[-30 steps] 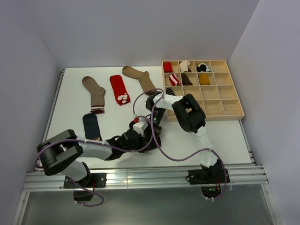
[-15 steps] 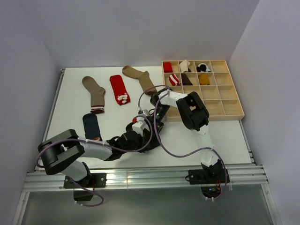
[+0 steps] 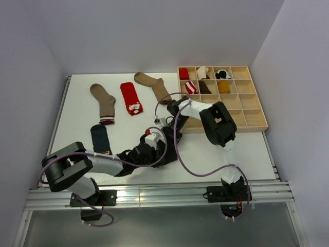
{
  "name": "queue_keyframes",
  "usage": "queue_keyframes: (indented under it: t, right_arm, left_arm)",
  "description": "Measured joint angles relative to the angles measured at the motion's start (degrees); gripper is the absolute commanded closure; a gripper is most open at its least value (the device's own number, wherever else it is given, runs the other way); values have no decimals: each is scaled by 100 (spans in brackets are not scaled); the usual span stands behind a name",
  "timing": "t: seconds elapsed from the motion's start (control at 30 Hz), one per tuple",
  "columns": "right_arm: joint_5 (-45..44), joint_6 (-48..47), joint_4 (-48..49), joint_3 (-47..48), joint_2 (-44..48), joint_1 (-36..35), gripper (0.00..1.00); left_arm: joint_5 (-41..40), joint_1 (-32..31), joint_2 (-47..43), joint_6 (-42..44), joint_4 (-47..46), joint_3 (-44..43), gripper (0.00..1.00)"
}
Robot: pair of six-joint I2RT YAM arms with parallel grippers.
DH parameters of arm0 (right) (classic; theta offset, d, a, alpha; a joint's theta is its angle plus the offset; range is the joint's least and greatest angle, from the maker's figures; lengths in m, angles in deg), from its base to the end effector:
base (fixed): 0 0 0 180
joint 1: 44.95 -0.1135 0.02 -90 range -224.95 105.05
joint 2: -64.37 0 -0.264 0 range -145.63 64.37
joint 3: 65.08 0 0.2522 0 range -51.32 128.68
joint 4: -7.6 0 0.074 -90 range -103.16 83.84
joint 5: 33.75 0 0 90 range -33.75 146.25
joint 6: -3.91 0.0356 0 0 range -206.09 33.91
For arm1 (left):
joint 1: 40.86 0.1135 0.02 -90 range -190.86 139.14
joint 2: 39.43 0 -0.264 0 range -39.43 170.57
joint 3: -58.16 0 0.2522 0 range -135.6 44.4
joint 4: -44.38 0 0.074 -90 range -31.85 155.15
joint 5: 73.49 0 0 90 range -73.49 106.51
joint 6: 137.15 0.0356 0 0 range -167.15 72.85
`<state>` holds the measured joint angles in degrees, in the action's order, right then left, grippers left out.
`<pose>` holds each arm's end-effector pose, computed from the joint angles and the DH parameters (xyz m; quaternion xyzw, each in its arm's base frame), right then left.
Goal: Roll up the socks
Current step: Roll the sock at the center of the board.
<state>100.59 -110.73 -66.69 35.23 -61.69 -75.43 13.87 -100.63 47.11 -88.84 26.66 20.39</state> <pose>0.3194 0.2168 0.1194 0.3976 -0.8331 -0.3713 0.1001 0.1344 -0.2274 0.1308 0.1256 0.8613 -0.3681 0.3269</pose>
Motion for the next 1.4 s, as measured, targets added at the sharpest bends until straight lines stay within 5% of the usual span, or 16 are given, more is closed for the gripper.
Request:
queue_keyframes:
  t: [0.33, 0.87, 1.13, 1.4]
  right_arm:
    - [-984, 562, 796, -809, 826, -15, 82]
    - [-1676, 651, 1602, -1327, 1502, -9, 78]
    - [-2096, 122, 2671, -2011, 2859, 125, 71]
    - [-1591, -1056, 3003, -3099, 4266, 48, 58]
  left_arm:
    - [492, 286, -4, -210, 44, 7, 100]
    - [2927, 1504, 885, -651, 492, -682, 99]
    - [4072, 2028, 1320, -1051, 439, -686, 100]
    - [4892, 2315, 1733, -1215, 586, -866, 100]
